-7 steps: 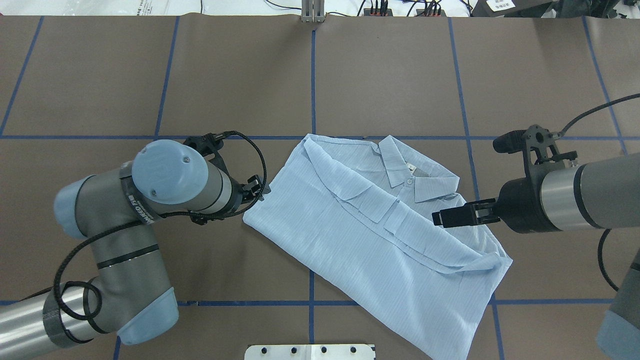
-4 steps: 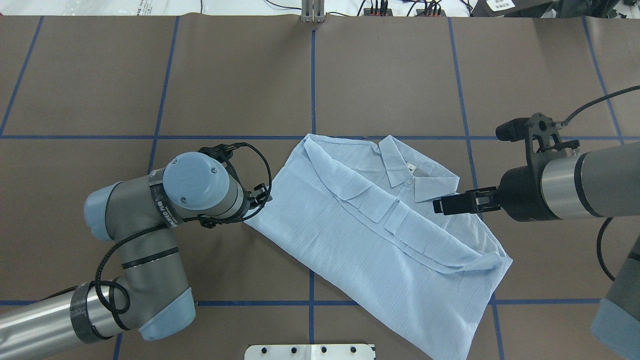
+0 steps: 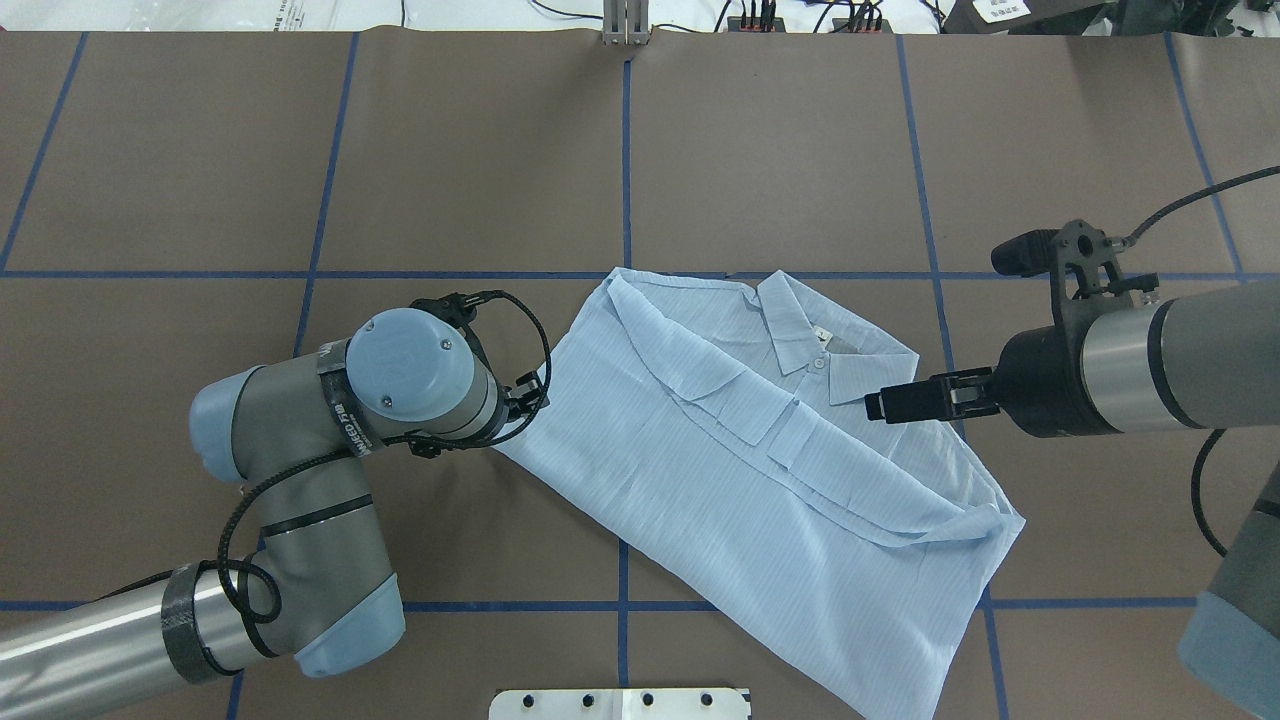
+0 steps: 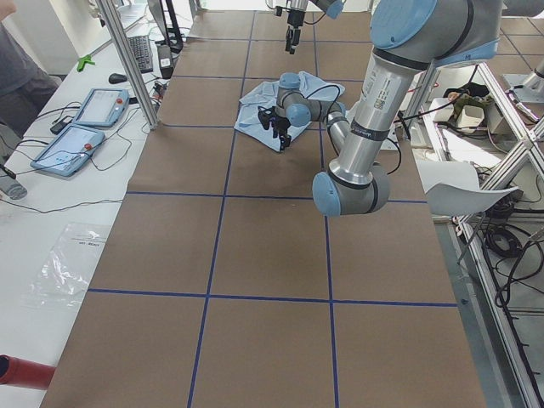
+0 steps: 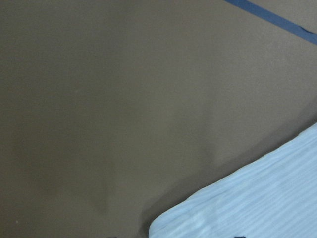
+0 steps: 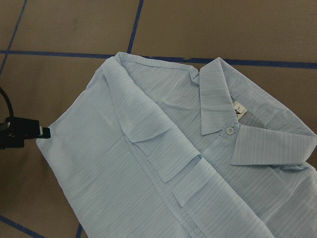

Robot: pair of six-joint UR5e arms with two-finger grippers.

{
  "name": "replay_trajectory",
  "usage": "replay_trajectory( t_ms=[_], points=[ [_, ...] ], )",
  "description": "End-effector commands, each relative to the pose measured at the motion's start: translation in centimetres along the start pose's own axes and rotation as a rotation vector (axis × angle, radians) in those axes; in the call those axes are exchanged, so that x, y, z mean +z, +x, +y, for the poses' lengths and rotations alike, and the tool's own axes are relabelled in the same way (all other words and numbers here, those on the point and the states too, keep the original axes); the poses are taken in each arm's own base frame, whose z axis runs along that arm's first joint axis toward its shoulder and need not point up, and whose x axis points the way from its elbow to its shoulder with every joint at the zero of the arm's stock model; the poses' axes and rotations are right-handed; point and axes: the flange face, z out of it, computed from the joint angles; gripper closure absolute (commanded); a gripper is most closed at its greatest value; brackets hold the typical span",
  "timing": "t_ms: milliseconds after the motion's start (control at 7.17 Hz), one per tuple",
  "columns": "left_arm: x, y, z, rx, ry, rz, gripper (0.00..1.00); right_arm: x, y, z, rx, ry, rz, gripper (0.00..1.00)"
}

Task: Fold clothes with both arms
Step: 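Reposition the right gripper on the shirt while the left gripper grasps a corner, then pull the shirt corner away from the robot with the left gripper while right holds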

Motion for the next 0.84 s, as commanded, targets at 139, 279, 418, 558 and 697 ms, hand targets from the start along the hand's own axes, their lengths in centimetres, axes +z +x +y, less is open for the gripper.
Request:
replay_trajectory(
  t_ms=[139, 279, 418, 558, 697],
  points=[
    [0.6, 0.7, 0.7, 0.006, -0.010, -0.006, 0.32, 0.6, 0.3, -0.1, 0.000, -0.005, 0.010, 0.00],
    [1.2, 1.0, 0.7, 0.007, -0.009, -0.006, 0.38, 0.6, 0.3, -0.1, 0.000, -0.005, 0.010, 0.00],
    [1.0, 1.5, 0.9, 0.009, -0.011, 0.001, 0.52, 0.5, 0.4, -0.1, 0.001, -0.004, 0.010, 0.00],
    [0.9, 1.5, 1.0, 0.011, -0.013, -0.001, 0.84, 0.6, 0.4, -0.1, 0.000, -0.004, 0.010, 0.00],
    [0.5, 1.6, 1.1, 0.012, -0.018, 0.007, 1.00, 0.7, 0.5, -0.1, 0.001, -0.003, 0.013, 0.00]
  ],
)
